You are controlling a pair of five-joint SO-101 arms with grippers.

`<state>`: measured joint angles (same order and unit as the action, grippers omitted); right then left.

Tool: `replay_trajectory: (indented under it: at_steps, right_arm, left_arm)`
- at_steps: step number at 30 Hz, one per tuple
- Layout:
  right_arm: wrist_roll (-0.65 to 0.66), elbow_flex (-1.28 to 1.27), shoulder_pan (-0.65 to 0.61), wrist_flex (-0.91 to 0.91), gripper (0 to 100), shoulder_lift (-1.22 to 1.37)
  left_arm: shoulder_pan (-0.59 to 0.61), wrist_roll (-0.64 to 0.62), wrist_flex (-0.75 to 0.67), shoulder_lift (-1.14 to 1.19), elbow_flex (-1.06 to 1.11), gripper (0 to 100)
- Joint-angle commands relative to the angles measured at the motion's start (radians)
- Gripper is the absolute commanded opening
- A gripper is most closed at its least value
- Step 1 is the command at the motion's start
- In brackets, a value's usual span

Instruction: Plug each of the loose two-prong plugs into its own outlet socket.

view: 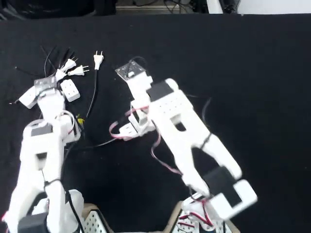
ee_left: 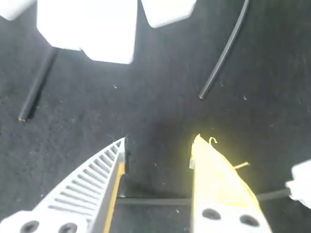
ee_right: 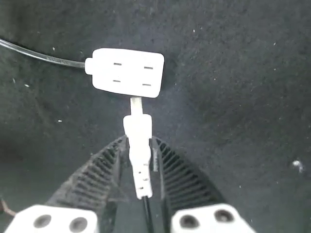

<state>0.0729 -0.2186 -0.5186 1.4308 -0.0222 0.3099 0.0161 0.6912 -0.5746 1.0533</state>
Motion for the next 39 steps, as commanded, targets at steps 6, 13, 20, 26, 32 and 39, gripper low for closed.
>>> replay_trajectory:
  at_steps: [6,13,20,26,32,39]
  right_arm:
    - [0.0,0.503,0.02,0.315,1.0,0.312]
    - [0.0,0.645,0.031,0.33,1.0,0.463]
    - [0.0,0.748,0.029,0.331,1.0,0.556]
    - [0.0,0.779,0.032,0.336,1.0,0.599]
    - [0.0,0.725,0.094,0.336,1.0,0.467]
    - [0.107,0.317,0.193,0.333,1.0,0.127]
  left_arm:
    - [-0.111,-0.002,-0.163,-0.081,0.128,22]
    - [-0.18,0.005,-0.198,-0.083,0.179,22]
    - [-0.223,0.006,-0.258,-0.091,0.22,22]
    - [-0.223,0.006,-0.261,-0.091,0.219,22]
    - [-0.298,0.006,-0.262,-0.083,0.22,22]
    - [-0.328,0.006,-0.262,-0.081,0.22,22]
